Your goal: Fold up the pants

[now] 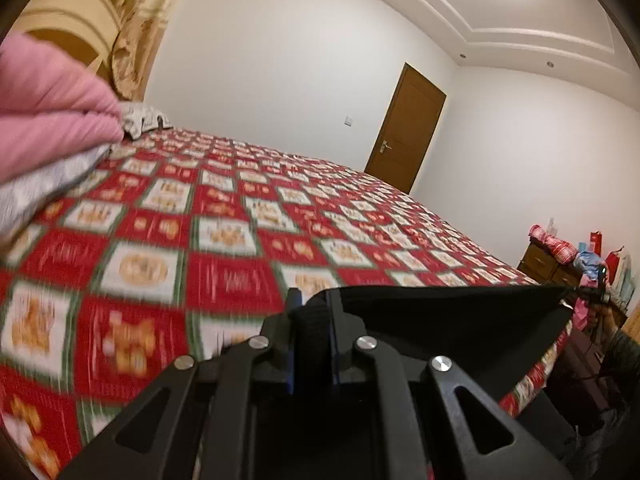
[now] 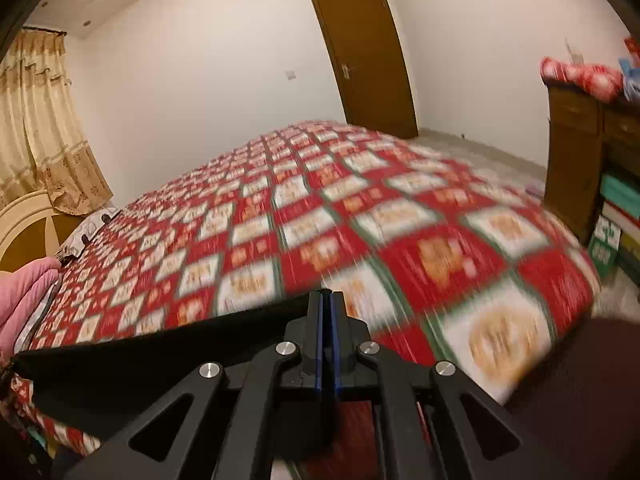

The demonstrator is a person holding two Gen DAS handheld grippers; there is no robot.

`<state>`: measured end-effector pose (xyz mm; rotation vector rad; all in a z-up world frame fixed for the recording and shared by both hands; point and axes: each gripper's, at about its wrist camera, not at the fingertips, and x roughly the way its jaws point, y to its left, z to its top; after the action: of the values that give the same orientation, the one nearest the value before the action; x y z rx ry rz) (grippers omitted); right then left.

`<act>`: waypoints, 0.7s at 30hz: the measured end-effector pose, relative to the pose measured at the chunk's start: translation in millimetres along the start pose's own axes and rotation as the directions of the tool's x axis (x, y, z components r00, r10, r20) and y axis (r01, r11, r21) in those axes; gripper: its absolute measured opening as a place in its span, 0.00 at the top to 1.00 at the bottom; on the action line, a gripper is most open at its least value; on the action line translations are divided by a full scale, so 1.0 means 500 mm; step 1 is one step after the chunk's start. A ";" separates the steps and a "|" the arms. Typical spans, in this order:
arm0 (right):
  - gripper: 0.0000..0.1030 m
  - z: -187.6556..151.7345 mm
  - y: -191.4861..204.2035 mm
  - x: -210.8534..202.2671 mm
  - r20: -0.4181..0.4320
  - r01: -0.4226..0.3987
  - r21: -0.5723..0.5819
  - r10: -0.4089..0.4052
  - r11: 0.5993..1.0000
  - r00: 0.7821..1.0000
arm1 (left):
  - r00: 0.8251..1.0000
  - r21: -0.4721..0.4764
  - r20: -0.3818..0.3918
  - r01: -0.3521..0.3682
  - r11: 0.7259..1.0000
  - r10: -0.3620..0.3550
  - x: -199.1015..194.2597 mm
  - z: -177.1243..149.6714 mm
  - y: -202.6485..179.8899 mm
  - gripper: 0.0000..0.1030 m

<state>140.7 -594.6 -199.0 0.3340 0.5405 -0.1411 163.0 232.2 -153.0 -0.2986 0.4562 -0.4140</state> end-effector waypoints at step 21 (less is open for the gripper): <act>0.96 -0.076 0.020 -0.120 0.066 0.060 0.035 -0.063 0.998 0.996 | 0.961 0.100 -0.106 -0.245 0.964 0.255 -0.092 -0.121 0.054 0.46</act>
<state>73.4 -569.3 -195.3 0.3438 0.4826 -0.2203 105.0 265.3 -198.3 -0.1306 0.5827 -0.2035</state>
